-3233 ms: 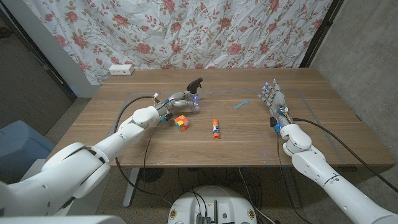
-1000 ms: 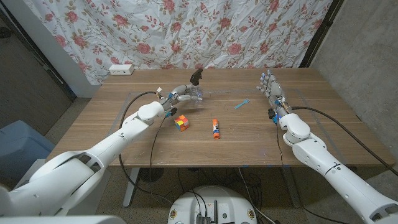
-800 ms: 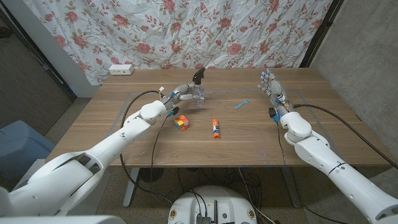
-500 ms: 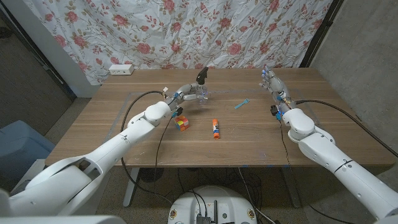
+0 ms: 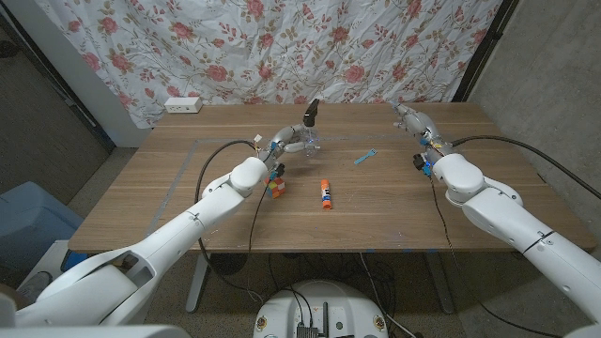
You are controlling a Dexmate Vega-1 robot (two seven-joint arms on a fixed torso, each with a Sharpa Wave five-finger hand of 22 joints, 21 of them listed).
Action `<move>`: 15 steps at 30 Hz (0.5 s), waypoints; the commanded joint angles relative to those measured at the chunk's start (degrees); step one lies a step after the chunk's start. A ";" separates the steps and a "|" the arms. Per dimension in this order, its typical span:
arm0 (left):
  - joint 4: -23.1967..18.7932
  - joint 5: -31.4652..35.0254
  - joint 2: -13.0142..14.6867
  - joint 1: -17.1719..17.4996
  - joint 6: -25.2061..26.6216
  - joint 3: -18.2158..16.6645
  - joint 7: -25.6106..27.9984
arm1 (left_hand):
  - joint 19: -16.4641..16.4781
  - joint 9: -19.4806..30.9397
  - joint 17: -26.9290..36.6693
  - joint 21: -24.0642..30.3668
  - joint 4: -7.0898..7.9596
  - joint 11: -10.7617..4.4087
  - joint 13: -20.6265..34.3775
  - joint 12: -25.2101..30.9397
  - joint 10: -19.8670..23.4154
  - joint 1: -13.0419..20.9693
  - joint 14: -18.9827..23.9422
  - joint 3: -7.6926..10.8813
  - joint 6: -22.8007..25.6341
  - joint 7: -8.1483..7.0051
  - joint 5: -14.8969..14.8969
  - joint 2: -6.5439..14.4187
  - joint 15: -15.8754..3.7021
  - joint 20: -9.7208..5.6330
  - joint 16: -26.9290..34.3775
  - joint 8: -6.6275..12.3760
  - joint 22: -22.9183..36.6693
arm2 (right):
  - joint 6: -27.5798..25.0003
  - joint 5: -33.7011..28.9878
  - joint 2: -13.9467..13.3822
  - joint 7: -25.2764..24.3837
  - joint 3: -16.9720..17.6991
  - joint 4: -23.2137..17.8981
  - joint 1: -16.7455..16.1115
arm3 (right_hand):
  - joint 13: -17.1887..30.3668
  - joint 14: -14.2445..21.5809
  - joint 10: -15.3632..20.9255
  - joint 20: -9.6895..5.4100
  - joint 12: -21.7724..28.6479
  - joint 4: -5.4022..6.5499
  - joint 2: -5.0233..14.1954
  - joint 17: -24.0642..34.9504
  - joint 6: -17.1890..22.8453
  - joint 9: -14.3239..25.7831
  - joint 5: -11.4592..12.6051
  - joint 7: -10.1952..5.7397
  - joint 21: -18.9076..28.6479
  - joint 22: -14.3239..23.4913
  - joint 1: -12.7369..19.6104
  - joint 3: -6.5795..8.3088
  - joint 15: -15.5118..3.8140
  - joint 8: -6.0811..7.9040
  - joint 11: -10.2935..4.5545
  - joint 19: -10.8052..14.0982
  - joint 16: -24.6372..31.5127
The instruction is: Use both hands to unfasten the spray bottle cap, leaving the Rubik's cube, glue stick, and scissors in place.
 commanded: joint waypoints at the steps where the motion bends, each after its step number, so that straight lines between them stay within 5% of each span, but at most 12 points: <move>1: -4.32 2.93 -1.61 1.83 4.09 0.55 6.16 | 0.47 0.23 0.33 -0.02 -0.13 -0.26 0.30 0.37 0.59 1.00 0.41 -0.46 0.14 0.06 0.61 1.37 -7.02 -2.10 0.34 0.47 0.06 | -5.42 -2.83 -3.56 -0.92 0.99 -5.92 -0.64 | 0.20 0.12 -0.36 1.00 0.18 -1.55 -0.87 0.21 0.30 0.23 -0.04 0.98 0.02 0.19 2.05 0.43 1.03 0.20 1.02 -0.27 0.27; 7: -4.92 4.67 -2.78 2.06 5.86 0.72 9.72 | 0.57 0.38 0.49 -0.01 -0.16 -0.25 0.51 0.46 0.56 1.06 0.42 -0.74 0.06 0.17 0.68 1.52 -6.91 -2.14 0.43 0.77 0.07 | -11.41 -4.40 -5.66 0.85 -0.17 -9.55 1.66 | 0.28 -1.73 -2.66 3.44 -0.21 -2.97 -2.70 0.34 -0.04 0.62 1.02 1.98 -0.31 0.20 4.99 1.28 3.13 0.13 1.75 -2.25 -0.33; 15: -4.51 6.74 -4.83 2.21 7.22 1.25 14.17 | 0.62 0.52 0.60 -0.01 -0.02 -0.23 0.70 0.47 0.37 0.87 0.42 -1.09 -0.06 0.10 0.71 1.73 -6.94 -2.15 0.51 1.03 0.07 | -20.28 -7.55 -6.07 -0.02 -2.74 -13.17 5.11 | 0.35 -1.94 -4.09 5.58 -0.18 -2.86 -4.48 0.51 0.00 1.07 1.50 2.62 -0.12 0.25 5.87 1.24 4.19 0.34 2.65 -2.77 -0.15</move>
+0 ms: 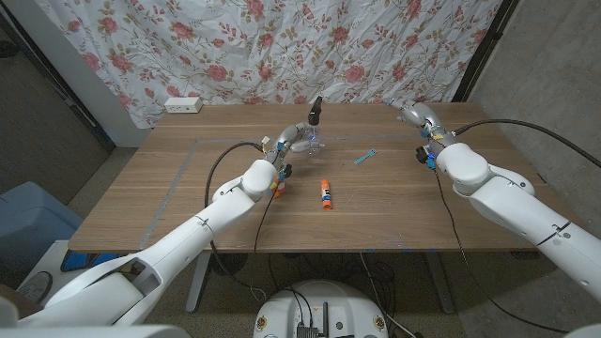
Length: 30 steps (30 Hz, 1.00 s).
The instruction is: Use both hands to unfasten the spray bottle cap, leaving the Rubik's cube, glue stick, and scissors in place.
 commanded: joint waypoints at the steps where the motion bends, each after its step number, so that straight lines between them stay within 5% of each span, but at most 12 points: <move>1: -2.68 3.32 -4.32 1.37 2.77 1.15 6.62 | 0.31 0.28 0.34 -0.02 0.02 -0.13 0.35 0.53 0.49 0.94 0.45 -0.25 0.02 0.18 0.31 1.66 -6.94 -2.46 0.53 0.64 0.08 | -18.91 -7.07 -1.90 0.43 -3.04 -5.83 4.32 | 0.11 0.44 -0.43 1.13 0.11 -0.01 -0.94 0.37 0.73 0.32 0.38 0.44 0.10 0.09 0.40 0.09 0.62 0.43 0.08 0.11 0.12; 10: -4.49 5.90 -4.44 1.20 6.09 1.99 8.78 | 0.15 0.46 0.39 -0.11 -0.09 -0.10 0.58 0.58 0.35 1.10 0.27 -0.59 -0.02 0.14 0.40 1.82 -6.78 -2.22 0.49 1.06 0.09 | -25.63 -10.93 -2.89 3.12 -6.83 -8.70 9.31 | 0.18 -0.29 -1.49 2.93 0.14 0.55 -2.34 0.59 2.37 1.07 0.82 0.72 0.08 0.14 0.06 -0.29 1.55 1.32 0.98 -0.65 0.07; 30: -7.18 9.90 -5.65 2.17 10.76 3.71 12.95 | 0.04 0.70 0.53 -0.17 -0.04 0.22 1.01 0.48 -0.28 0.77 -0.12 -1.76 -1.12 0.38 0.40 1.74 -6.57 -2.03 0.41 1.55 0.10 | -33.05 -16.55 -3.55 7.96 -12.22 -16.33 14.50 | 0.29 -1.73 -3.91 3.25 0.12 1.84 -3.53 0.98 2.83 2.23 0.59 2.18 -0.03 0.21 -2.32 -1.23 3.63 1.79 3.25 -2.91 0.07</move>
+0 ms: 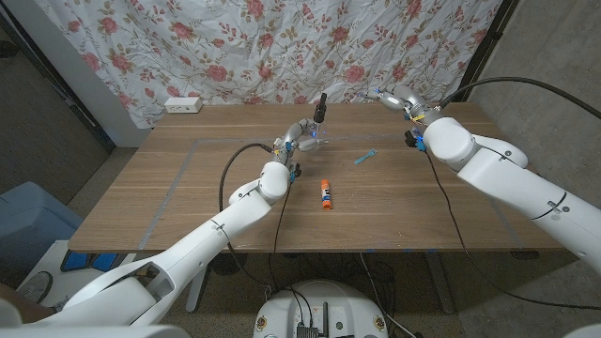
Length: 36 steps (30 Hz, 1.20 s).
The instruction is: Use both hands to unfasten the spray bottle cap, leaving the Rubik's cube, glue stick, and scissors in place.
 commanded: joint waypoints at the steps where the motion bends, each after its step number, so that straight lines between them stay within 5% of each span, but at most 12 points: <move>1: -1.67 2.88 -0.89 0.66 3.02 1.14 3.07 | 0.09 0.18 0.29 -0.15 0.02 -0.10 0.23 0.20 0.06 0.12 -0.11 -0.28 -0.13 -0.08 0.40 0.84 -6.60 -2.04 0.43 0.49 0.11 | -5.62 -3.70 -0.25 3.24 -3.66 -4.58 3.59 | 0.25 -0.24 -0.78 0.07 0.12 0.59 0.34 0.19 0.22 0.40 -0.03 0.52 -0.03 0.23 -0.66 0.03 0.69 0.44 0.73 -0.50 0.04; 13: -1.16 3.52 -1.38 0.86 2.83 1.67 3.76 | 0.23 0.21 0.33 -0.10 0.08 0.08 0.39 0.23 0.01 -0.01 0.06 -0.65 -0.16 0.01 0.44 1.09 -6.50 -1.89 0.49 0.87 0.12 | -8.76 -7.36 0.65 6.65 -8.28 -5.97 7.44 | 0.29 -0.76 -2.33 0.04 0.09 0.81 0.36 0.29 0.19 0.81 0.02 1.86 0.05 0.25 -1.35 -0.04 0.83 0.49 2.15 -1.24 0.10; 36: -2.33 4.27 -1.76 2.09 5.67 2.32 4.64 | 0.19 0.26 0.09 -0.13 0.17 0.01 0.63 0.28 0.05 -0.19 0.15 -0.88 -0.21 0.19 0.64 1.66 -6.31 -1.84 0.15 1.51 0.13 | -15.58 -15.31 3.63 12.73 -17.05 -5.20 13.60 | 0.30 -1.02 -2.87 -0.04 0.50 -0.35 1.67 0.28 0.37 1.32 2.00 1.81 0.25 0.26 1.43 1.77 0.71 0.87 2.42 -1.70 0.28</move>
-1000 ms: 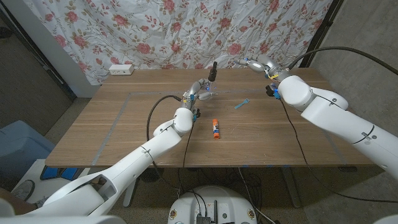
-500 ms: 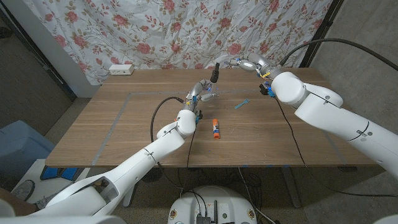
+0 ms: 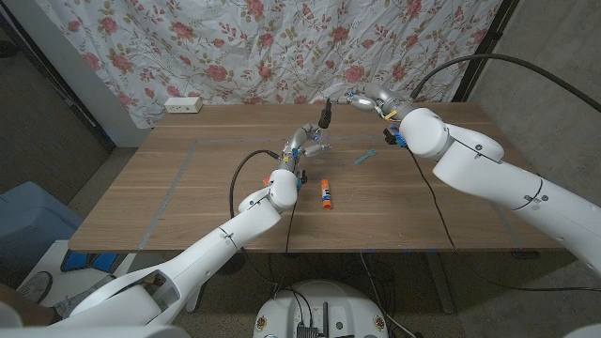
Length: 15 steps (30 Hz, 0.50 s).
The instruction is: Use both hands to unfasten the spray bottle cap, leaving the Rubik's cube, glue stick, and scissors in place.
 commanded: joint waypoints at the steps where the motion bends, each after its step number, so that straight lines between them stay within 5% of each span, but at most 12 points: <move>1: -0.70 0.83 -0.18 0.28 1.83 0.56 0.55 | 0.20 0.27 -0.01 -0.12 0.15 -0.32 0.11 0.36 0.41 -0.09 0.20 -0.08 -0.13 0.31 0.38 1.15 -6.30 -1.84 0.17 0.33 0.14 | -3.92 -3.76 1.77 3.93 -4.70 0.48 3.56 | 0.31 -0.43 -0.33 0.17 0.24 -0.10 -0.16 0.29 -0.07 0.31 0.82 0.43 0.26 0.27 0.88 0.58 0.14 0.33 0.44 -0.32 0.29; 15: -0.81 1.42 -0.39 -0.04 3.08 1.18 0.53 | 0.14 0.27 -0.31 -0.15 0.23 -0.08 0.25 0.37 0.43 -0.45 0.30 -0.16 -0.21 0.36 0.52 1.48 -6.19 -1.81 -0.23 0.71 0.14 | -7.88 -5.35 3.12 7.45 -8.52 0.79 7.02 | 0.31 -1.49 -1.44 0.24 0.11 -0.18 -0.38 0.28 -2.16 0.63 1.42 1.36 0.19 0.25 1.53 0.95 0.33 -0.34 1.02 -0.94 0.05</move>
